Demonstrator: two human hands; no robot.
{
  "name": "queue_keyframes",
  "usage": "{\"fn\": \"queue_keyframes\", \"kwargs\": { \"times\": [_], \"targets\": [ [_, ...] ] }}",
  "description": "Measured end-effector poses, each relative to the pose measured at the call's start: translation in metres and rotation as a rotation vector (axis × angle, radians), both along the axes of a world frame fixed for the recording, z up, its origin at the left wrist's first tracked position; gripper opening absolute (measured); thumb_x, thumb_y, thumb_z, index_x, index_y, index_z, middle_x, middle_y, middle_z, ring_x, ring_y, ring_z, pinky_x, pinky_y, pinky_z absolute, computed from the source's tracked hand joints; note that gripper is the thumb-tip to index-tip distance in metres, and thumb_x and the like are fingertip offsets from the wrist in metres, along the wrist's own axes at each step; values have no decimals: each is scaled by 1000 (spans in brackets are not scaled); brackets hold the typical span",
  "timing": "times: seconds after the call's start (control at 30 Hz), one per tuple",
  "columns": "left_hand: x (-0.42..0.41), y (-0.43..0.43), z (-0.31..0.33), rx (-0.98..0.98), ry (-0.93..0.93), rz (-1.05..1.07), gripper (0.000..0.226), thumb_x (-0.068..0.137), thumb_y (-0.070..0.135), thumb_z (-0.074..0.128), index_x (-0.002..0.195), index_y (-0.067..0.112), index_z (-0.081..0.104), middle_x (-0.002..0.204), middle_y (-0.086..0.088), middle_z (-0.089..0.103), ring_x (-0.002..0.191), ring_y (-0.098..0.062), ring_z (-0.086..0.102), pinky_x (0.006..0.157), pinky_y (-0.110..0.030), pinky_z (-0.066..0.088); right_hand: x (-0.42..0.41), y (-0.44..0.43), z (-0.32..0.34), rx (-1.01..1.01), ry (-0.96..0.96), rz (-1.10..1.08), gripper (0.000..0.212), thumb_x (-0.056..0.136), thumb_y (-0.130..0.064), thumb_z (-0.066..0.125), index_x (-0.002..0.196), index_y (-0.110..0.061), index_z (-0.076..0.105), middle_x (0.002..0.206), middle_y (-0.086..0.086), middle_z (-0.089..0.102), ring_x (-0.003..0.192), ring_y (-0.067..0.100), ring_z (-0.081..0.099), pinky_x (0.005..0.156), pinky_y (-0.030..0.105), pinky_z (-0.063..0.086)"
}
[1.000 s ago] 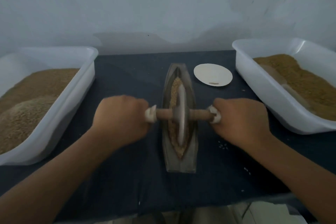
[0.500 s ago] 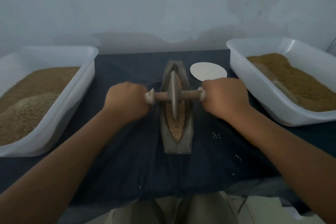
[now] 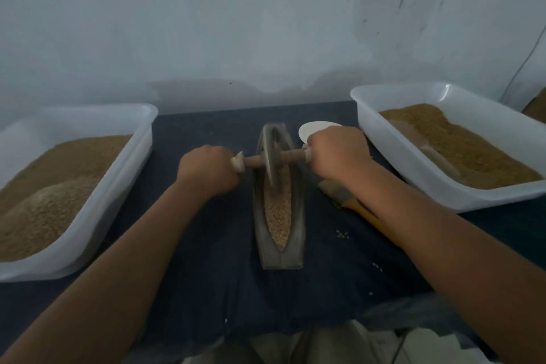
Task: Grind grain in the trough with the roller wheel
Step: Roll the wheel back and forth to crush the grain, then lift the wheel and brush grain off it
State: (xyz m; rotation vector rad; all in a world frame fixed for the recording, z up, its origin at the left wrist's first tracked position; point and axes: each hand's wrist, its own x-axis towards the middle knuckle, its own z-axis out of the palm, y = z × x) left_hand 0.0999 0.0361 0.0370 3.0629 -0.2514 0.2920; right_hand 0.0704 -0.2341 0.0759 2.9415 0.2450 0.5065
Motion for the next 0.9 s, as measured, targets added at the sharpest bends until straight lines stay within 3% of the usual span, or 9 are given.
{"fn": "queue_keyframes", "kwargs": {
  "times": [0.17,0.3,0.4,0.47,0.53,0.63,0.7,0.77,0.9],
  "targets": [
    [-51,14,-8,103,-104,-123,35,81,58,51,62,29,51,58,12,51,51,-8,46,48,-25,27,-54,-15,-7,17,190,98,25,82,-52,50,70,-30,54,65,-7,57,58,11,53,50,29,36],
    [-68,11,-2,74,-72,-71,36,87,58,51,65,30,55,59,12,54,52,-8,50,48,-25,30,-62,5,5,22,256,201,25,83,-46,64,80,-31,44,74,-10,54,67,15,55,53,31,39],
    [-75,11,-10,-28,-82,-1,39,92,60,50,66,32,56,60,12,56,53,-6,52,49,-26,34,-63,7,20,70,318,289,48,78,-46,74,118,-37,49,108,-12,59,102,16,59,83,37,50],
    [-79,14,-17,-143,-96,22,48,94,64,43,63,31,57,58,12,57,52,-6,54,50,-25,37,-68,-1,36,235,286,409,68,80,-50,74,142,-41,45,137,-16,51,128,6,46,106,31,37],
    [-79,16,-22,-225,-97,29,53,93,67,37,61,30,57,58,12,58,53,-7,55,52,-26,40,-82,-15,47,575,76,545,51,91,-47,69,139,-40,54,141,-20,51,137,2,46,111,27,37],
    [-79,18,-27,-262,-104,25,47,92,62,43,59,31,56,57,13,57,53,-7,55,54,-27,41,-102,-51,38,791,-205,307,14,101,-47,57,106,-37,66,102,-19,66,100,2,65,83,33,56],
    [-78,17,-29,-309,-131,32,45,93,59,49,58,31,55,55,13,57,52,-7,54,53,-26,41,-110,-73,19,641,27,-65,32,99,-65,49,91,-37,62,84,-13,64,76,4,63,68,38,55],
    [-78,16,-32,-374,-166,33,45,95,54,58,56,31,55,53,14,56,52,-6,54,52,-24,38,-121,-86,-10,379,348,-269,40,95,-72,51,88,-33,58,86,-9,60,72,7,60,69,37,56],
    [-79,17,-30,-493,-168,81,39,92,48,67,58,32,57,56,14,58,55,-6,55,53,-24,36,-136,-87,-47,281,357,-213,37,95,-67,56,84,-32,51,88,-8,53,70,8,54,63,30,48]
  ]
}}
